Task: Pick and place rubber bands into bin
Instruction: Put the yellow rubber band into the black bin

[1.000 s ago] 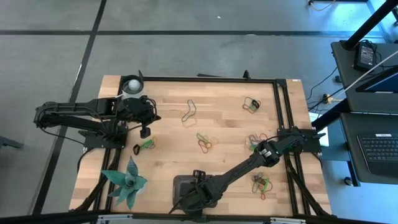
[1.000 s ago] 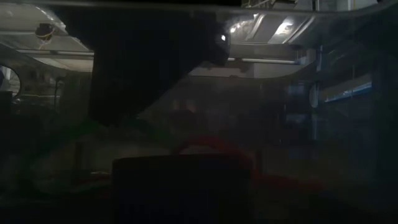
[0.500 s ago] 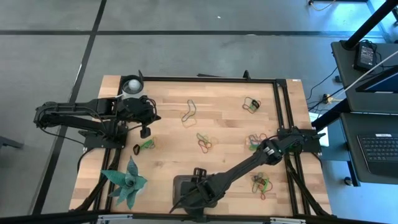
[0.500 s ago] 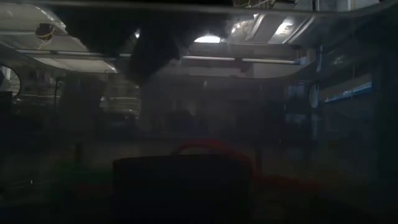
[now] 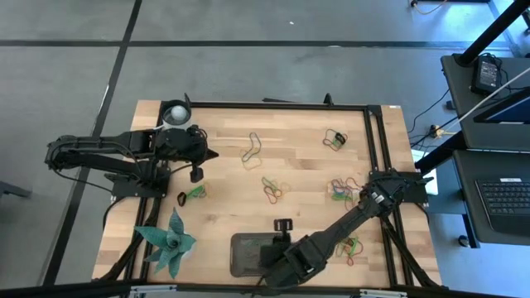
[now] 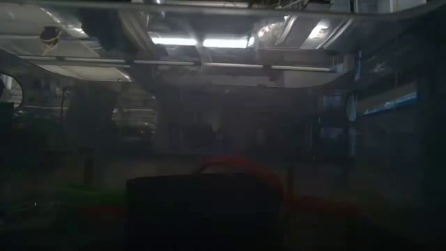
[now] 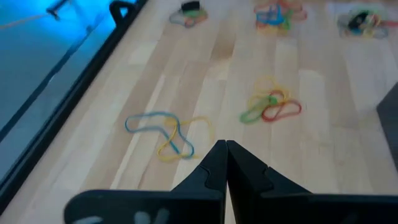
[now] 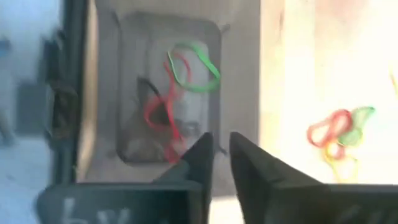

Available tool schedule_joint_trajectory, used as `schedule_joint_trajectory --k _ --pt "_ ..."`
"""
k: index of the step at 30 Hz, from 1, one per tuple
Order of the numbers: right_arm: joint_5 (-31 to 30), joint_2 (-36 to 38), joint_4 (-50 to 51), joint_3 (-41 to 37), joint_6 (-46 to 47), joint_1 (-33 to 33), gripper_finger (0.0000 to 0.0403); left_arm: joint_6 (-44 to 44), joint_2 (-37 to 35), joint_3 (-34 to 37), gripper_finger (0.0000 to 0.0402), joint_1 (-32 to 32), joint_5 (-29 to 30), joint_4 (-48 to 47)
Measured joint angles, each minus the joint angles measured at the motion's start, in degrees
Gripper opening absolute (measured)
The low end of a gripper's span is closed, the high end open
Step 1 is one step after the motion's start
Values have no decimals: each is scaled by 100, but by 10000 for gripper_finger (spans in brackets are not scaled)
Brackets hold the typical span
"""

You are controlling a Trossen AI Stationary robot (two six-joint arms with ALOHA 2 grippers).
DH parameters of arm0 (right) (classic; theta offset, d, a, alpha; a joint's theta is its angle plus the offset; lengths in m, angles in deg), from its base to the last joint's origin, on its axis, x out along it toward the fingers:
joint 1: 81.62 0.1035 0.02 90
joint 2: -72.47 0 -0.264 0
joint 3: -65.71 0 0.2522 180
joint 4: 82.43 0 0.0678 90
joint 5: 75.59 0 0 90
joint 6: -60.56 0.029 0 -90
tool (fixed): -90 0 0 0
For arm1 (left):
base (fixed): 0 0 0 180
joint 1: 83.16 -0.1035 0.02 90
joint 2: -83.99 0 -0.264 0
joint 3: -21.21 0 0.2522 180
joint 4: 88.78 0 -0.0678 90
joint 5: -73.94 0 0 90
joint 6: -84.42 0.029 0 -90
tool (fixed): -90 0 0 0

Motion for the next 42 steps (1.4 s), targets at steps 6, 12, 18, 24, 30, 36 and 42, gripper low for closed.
schedule_joint_trajectory --k 6,12,18,24,30,36,42 --pt "-339 1071 192 -1390 -328 49 11 -64 176 0 2 1 0 806" --pt "-329 3251 -1594 -4390 -161 166 5 -152 425 -7 2 46 -140 1216" --pt "-327 5213 -3579 -6778 -202 207 6 -210 1066 -176 2 520 -115 1214" --pt "-329 6872 -4964 -8592 -380 207 3 -312 2075 -828 2 970 348 1134" --pt "-272 8256 -6106 -10089 -372 207 4 -356 3236 -1815 2 1058 402 989" --pt "-273 9093 -6735 -10969 -136 205 4 -130 4476 -2903 2 1058 96 318" --pt "-274 9354 -6939 -11189 -30 202 5 -514 5475 -3491 5 1027 -9 198"
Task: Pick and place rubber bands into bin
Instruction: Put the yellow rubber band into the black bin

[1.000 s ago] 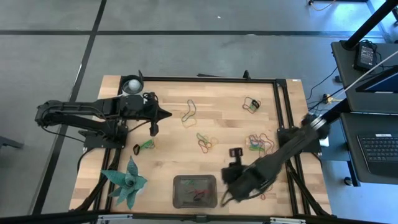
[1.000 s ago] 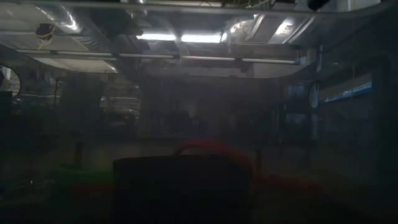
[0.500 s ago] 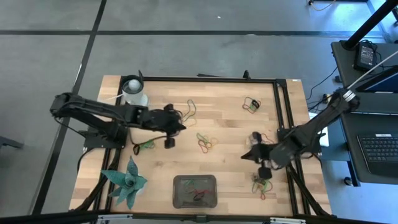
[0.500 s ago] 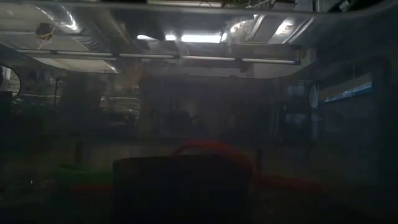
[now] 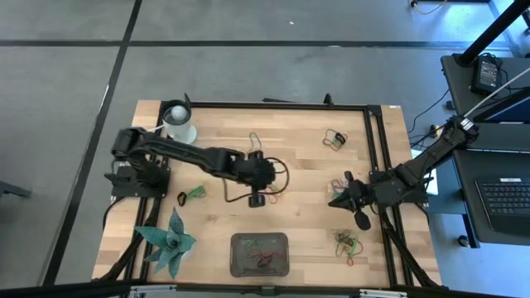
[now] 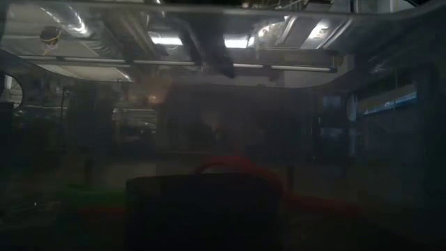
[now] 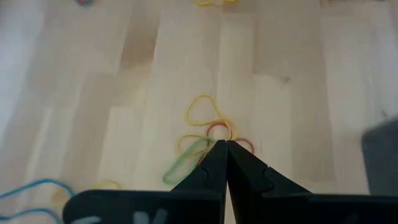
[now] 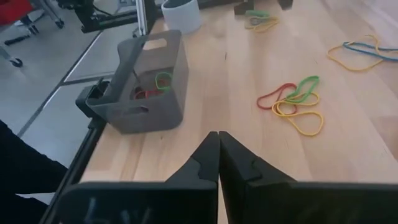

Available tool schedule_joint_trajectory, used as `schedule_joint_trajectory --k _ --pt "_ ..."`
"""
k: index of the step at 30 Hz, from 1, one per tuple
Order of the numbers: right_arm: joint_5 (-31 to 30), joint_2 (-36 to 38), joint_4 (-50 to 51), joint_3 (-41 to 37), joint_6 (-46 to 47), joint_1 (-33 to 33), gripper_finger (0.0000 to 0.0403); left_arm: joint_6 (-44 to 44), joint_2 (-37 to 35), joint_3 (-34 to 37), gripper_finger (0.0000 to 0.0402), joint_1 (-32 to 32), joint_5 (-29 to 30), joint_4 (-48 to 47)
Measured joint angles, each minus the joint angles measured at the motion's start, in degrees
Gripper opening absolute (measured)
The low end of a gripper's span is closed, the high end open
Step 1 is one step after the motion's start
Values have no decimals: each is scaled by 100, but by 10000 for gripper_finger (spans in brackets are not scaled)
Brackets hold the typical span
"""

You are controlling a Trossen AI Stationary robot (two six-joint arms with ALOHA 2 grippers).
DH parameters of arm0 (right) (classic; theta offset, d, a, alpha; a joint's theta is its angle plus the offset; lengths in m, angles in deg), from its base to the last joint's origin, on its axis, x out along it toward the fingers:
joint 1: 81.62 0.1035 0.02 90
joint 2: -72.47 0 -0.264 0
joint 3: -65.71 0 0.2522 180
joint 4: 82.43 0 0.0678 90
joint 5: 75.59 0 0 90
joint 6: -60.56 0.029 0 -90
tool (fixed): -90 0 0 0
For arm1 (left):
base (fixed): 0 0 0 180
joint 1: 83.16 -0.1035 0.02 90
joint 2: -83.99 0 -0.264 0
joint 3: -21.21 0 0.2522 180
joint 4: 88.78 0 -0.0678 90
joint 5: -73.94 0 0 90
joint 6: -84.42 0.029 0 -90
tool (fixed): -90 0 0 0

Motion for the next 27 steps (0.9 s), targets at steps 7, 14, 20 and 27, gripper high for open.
schedule_joint_trajectory --k 7,14,20,27 --pt "0 29 -68 0 12 15 5 -553 859 -196 47 -57 -589 49" --pt "1 12 -13 0 5 15 5 -685 1420 -197 100 -15 -657 251" --pt "0 12 -14 0 21 15 5 -468 1535 -195 120 -16 -536 459" --pt "0 12 -15 0 28 15 5 388 1533 -195 110 -20 -220 1121"
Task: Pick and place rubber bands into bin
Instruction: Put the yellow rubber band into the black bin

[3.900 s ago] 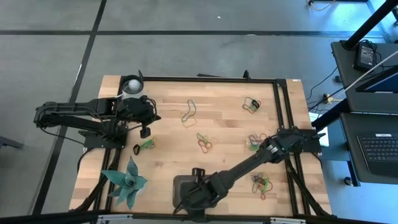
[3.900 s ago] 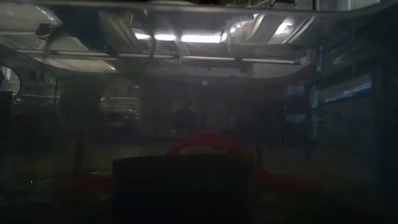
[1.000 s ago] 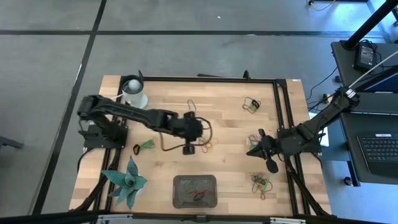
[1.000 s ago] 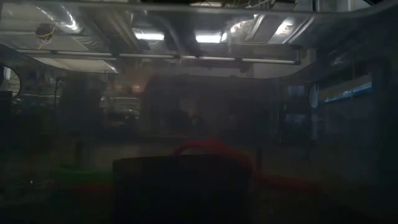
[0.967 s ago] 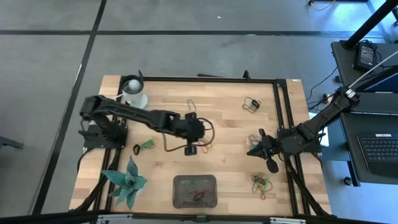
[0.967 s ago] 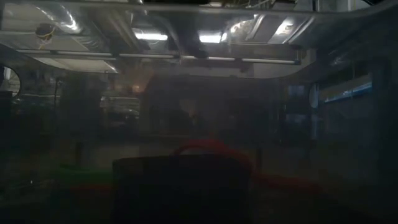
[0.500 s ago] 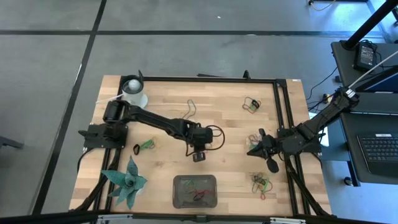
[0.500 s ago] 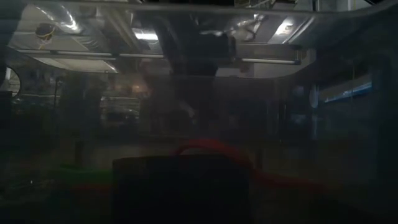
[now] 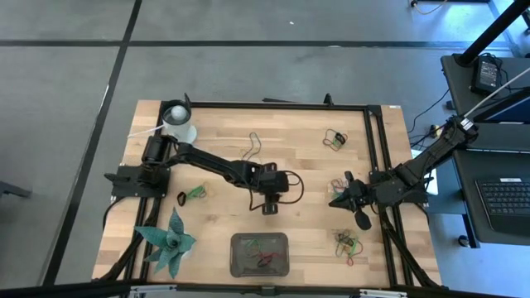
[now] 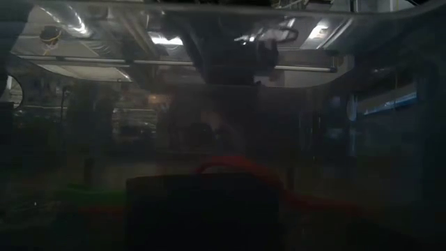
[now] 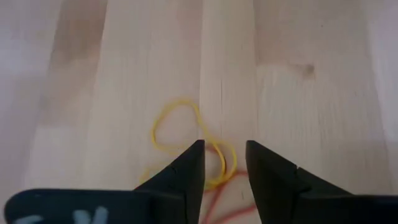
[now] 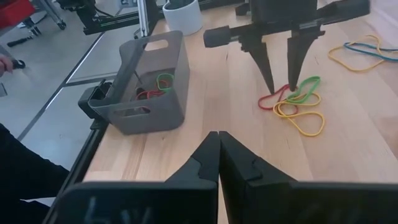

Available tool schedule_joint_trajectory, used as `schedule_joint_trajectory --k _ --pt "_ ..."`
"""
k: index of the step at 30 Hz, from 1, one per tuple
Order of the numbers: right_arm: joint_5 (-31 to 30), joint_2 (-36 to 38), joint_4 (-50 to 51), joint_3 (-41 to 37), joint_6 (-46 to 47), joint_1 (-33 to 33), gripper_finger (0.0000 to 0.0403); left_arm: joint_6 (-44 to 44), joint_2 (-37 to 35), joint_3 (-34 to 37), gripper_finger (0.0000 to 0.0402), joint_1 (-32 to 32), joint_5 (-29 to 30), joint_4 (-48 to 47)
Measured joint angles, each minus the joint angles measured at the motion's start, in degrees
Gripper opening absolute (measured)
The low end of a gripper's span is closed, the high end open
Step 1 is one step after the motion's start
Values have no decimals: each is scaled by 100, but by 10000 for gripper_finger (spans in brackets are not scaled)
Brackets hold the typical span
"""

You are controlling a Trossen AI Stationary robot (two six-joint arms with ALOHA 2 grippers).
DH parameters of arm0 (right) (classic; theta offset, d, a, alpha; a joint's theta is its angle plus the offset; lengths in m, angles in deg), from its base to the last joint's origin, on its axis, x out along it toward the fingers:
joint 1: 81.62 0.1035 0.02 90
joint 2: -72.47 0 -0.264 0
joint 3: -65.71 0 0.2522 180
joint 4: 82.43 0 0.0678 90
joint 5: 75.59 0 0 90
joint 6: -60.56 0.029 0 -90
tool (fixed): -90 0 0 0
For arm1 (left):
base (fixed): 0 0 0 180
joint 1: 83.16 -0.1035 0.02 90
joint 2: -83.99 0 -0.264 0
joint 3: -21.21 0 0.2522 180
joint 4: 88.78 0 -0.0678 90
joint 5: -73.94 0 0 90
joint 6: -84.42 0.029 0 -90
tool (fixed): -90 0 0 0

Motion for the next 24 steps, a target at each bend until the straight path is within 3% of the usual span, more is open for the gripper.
schedule_joint_trajectory --k 5,24 --pt "0 0 2 0 144 0 5 241 111 1 101 -40 5 292" --pt "197 -15 83 4 129 11 5 -558 715 -11 80 -79 -154 434"
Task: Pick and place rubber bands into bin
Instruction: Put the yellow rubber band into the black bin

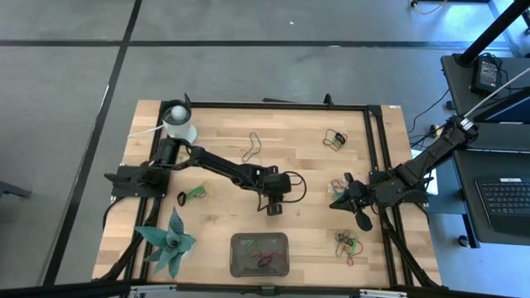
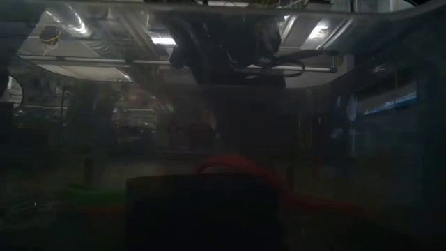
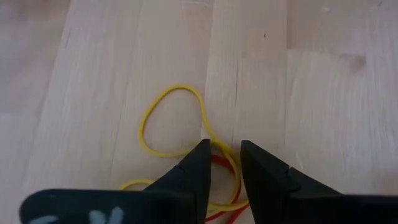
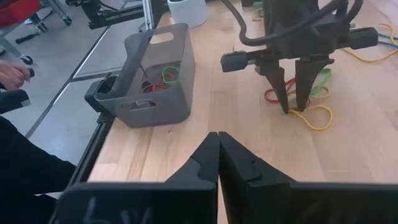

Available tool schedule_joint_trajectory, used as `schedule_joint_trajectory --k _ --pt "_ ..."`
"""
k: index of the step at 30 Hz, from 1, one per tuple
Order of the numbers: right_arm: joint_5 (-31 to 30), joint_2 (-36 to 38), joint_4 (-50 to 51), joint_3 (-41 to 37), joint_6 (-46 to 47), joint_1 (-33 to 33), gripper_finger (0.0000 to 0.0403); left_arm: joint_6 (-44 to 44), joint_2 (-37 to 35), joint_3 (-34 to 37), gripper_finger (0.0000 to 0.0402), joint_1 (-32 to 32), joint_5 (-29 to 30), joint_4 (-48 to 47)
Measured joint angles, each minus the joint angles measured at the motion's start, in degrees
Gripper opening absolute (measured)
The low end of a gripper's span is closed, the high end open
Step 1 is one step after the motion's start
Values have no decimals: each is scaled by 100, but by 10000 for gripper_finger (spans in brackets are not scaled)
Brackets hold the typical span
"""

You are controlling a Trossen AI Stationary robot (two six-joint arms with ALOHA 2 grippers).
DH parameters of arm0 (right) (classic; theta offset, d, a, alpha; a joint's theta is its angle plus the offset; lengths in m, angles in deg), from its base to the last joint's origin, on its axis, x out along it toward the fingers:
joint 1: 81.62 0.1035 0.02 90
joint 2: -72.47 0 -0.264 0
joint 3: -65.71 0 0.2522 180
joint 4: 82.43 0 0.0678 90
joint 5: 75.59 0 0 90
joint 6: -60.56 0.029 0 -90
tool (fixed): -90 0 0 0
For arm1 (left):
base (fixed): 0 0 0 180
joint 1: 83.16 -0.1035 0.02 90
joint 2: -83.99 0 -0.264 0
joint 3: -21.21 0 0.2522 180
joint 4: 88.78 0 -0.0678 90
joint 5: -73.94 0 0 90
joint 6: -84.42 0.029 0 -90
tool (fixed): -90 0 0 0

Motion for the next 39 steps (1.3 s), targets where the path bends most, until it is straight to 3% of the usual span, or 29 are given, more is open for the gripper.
schedule_joint_trajectory --k 7,19,29,35,39 --pt "4 0 0 0 10 4 5 23 -8 0 8 -1 27 -128" --pt "11 0 0 0 166 4 5 176 -552 -26 2 5 366 -182" --pt "11 0 13 0 162 2 5 474 -1739 -28 2 31 1070 -580" --pt "11 0 13 0 158 0 5 708 -2521 -33 2 209 1665 -856" --pt "9 0 15 0 152 0 5 836 -2904 -35 2 289 2460 -1061"
